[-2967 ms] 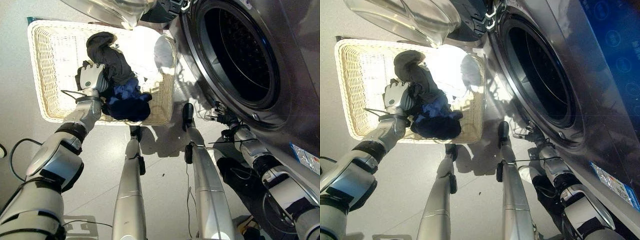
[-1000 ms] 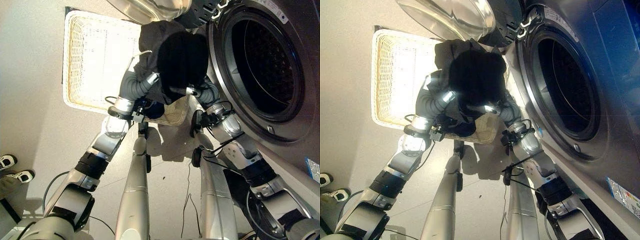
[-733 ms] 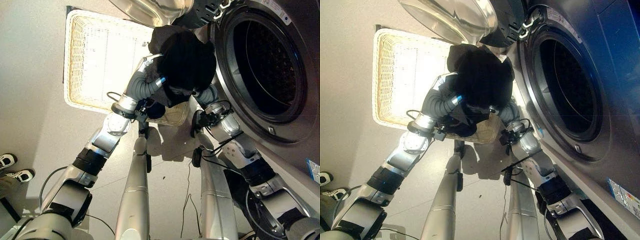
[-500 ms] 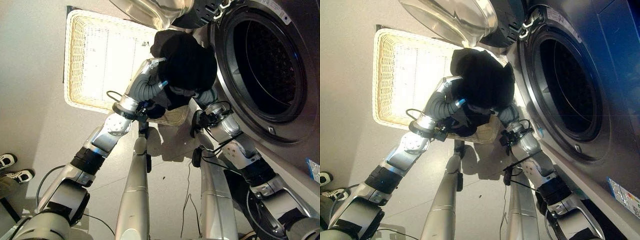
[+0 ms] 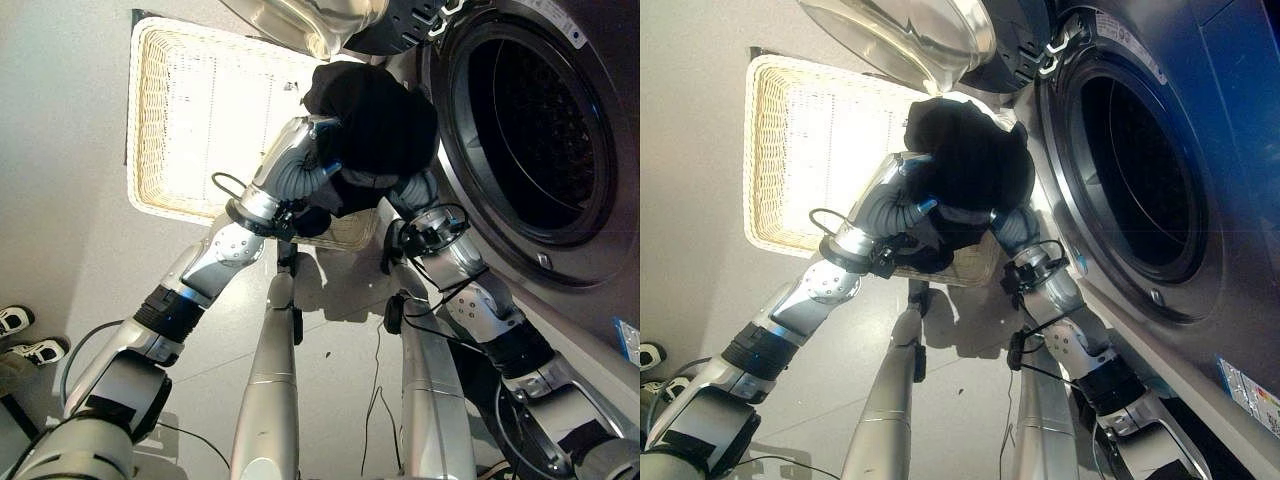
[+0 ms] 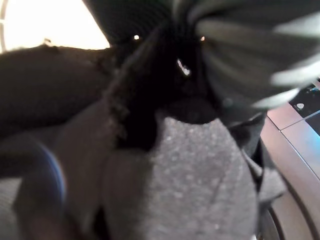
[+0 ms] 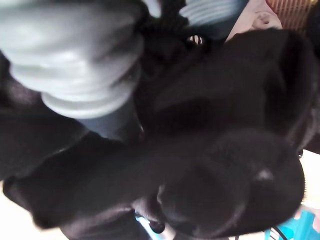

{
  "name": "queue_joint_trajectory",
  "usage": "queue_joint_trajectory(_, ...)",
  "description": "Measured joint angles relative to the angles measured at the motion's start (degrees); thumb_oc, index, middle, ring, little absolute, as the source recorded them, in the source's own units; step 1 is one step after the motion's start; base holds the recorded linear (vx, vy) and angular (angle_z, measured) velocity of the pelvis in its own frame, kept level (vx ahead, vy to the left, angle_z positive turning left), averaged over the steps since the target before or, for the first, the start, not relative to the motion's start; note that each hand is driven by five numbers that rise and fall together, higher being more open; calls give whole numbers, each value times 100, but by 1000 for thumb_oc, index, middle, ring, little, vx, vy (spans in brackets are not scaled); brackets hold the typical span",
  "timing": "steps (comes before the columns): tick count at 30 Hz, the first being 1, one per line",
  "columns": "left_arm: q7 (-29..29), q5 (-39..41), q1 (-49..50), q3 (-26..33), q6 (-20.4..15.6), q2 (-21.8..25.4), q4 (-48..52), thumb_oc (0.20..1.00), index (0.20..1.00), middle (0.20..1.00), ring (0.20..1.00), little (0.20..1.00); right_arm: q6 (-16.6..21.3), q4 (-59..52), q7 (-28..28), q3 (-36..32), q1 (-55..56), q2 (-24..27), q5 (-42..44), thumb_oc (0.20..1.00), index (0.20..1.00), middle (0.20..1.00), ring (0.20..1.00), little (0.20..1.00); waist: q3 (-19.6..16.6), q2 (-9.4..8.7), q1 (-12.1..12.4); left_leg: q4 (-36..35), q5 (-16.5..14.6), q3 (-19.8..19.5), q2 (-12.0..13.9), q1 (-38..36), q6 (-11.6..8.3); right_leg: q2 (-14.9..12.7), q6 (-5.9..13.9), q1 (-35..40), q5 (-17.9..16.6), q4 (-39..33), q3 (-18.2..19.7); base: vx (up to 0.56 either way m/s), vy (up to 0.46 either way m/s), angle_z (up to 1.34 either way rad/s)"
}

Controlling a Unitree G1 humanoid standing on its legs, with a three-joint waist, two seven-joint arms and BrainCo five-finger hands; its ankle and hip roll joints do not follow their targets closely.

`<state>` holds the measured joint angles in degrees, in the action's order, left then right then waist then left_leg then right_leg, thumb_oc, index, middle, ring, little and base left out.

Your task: Put the clothes into the washing machine.

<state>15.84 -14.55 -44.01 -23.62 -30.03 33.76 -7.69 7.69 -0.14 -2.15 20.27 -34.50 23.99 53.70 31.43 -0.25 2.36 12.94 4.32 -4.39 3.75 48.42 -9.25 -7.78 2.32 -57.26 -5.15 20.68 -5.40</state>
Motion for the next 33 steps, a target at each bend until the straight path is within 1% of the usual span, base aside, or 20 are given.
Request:
queue_joint_trajectory(19,345,-280,26,-21,174,-1,165,200,200,200,200,200,4,-1,-134,8,-2,-100,446,200,200,200,200,200,0,0,4,-5,-1,15,-3,25,1,-5,0,-35,-1,-5,0,0,0,0)
queue_joint_trajectory(20,380,-285,27,-22,193,-2,165,341,341,341,341,341,4,-1,-147,12,-3,-101,467,200,200,200,200,200,0,0,5,-5,-1,16,-3,24,1,-5,0,-35,-1,-5,0,0,0,0)
queue_joint_trajectory(21,450,-284,31,-21,242,-2,165,598,598,598,598,598,3,-1,-182,18,-2,-103,562,200,200,200,200,200,0,0,7,-3,-1,16,-3,24,1,-5,0,-35,-1,-4,0,0,0,0)
queue_joint_trajectory(22,479,-283,34,-15,286,-2,165,1000,1000,1000,1000,1000,3,-1,-188,16,2,-102,608,200,200,200,200,200,0,0,9,-2,-1,16,-3,24,1,-5,0,-35,-1,-3,0,0,0,0)
queue_joint_trajectory(27,822,-284,83,-3,612,0,164,1000,1000,1000,1000,1000,2,-1,-247,8,17,-104,885,200,200,200,200,200,0,0,17,7,-1,16,-3,24,0,-6,-1,-33,-2,4,0,0,0,0)
queue_joint_trajectory(30,1081,-285,168,14,705,-1,164,1000,1000,1000,1000,1000,2,-1,-333,7,80,-109,1036,200,200,200,200,200,0,0,24,13,0,15,-3,23,0,-6,-2,-29,-3,5,-1,0,0,0)
queue_joint_trajectory(31,1081,-285,168,14,705,-1,164,1000,1000,1000,1000,1000,2,-1,-333,7,80,-109,1036,200,200,200,200,200,0,0,24,13,0,15,-3,23,0,-6,-2,-29,-3,5,-1,0,0,0)
queue_joint_trajectory(33,1307,-286,251,13,722,-2,164,1000,1000,1000,1000,1000,2,-1,-353,20,108,-116,1175,200,200,200,200,200,0,0,24,22,0,13,-3,21,0,-6,-3,-20,-4,6,-3,0,0,0)
